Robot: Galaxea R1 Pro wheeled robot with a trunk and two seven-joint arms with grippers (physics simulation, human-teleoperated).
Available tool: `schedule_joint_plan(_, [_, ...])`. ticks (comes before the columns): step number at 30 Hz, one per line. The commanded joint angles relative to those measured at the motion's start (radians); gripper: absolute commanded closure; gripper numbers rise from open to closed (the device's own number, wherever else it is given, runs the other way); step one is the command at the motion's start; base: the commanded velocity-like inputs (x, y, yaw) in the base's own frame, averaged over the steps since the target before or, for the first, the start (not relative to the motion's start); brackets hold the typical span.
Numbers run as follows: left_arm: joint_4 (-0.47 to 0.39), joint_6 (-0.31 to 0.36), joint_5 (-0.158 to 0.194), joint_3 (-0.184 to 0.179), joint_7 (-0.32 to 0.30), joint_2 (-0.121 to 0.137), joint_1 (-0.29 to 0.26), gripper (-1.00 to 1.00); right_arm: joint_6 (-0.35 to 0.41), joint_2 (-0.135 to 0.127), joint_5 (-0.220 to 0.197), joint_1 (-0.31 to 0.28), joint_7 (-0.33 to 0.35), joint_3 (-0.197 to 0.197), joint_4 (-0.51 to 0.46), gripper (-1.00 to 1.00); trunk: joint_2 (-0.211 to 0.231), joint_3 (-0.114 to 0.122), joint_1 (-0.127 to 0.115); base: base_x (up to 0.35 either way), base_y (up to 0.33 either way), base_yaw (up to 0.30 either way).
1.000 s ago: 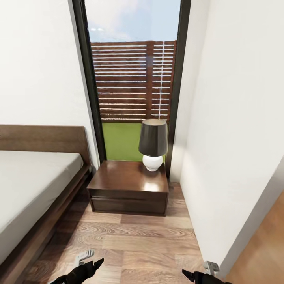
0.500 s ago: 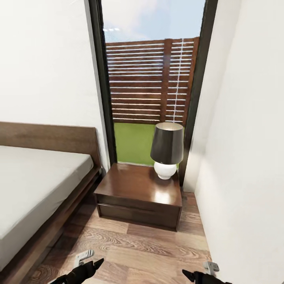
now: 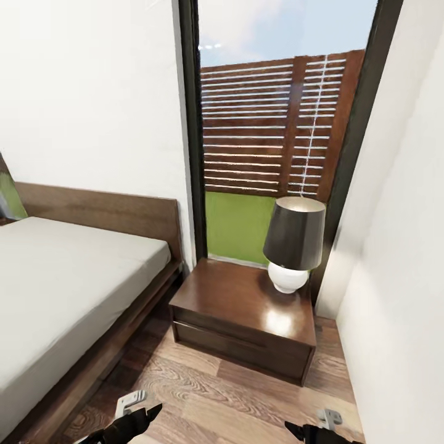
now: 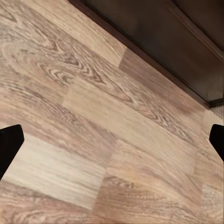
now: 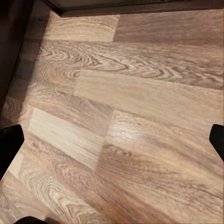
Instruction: In the bedroom, move the book from the bed onto either nightstand, and place the two sandals side by side next to the bed.
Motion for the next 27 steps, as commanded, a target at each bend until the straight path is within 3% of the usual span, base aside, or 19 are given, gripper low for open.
schedule_joint_plan(1, [0.001,0.004,0.01,0.001,-0.004,0.0,-0.001,-1.0,0.0,0.0,-0.002,0.0,0.004,-0.002,0.001,-1.0,0.0,-0.001,0.0,0.136,0.0,0.285])
schedule_joint_plan(18, [0.001,0.004,0.01,0.001,-0.004,0.0,-0.001,-1.0,0.0,0.001,-0.002,0.0,0.004,-0.002,0.001,-1.0,0.0,-0.001,0.0,0.03,-0.001,0.285])
schedule_joint_plan(27, [0.001,0.004,0.01,0.001,-0.005,0.0,-0.001,-1.0,0.0,0.001,-0.002,0.0,0.004,-0.002,0.001,-1.0,0.0,-0.001,0.0,0.228,-0.096,0.285])
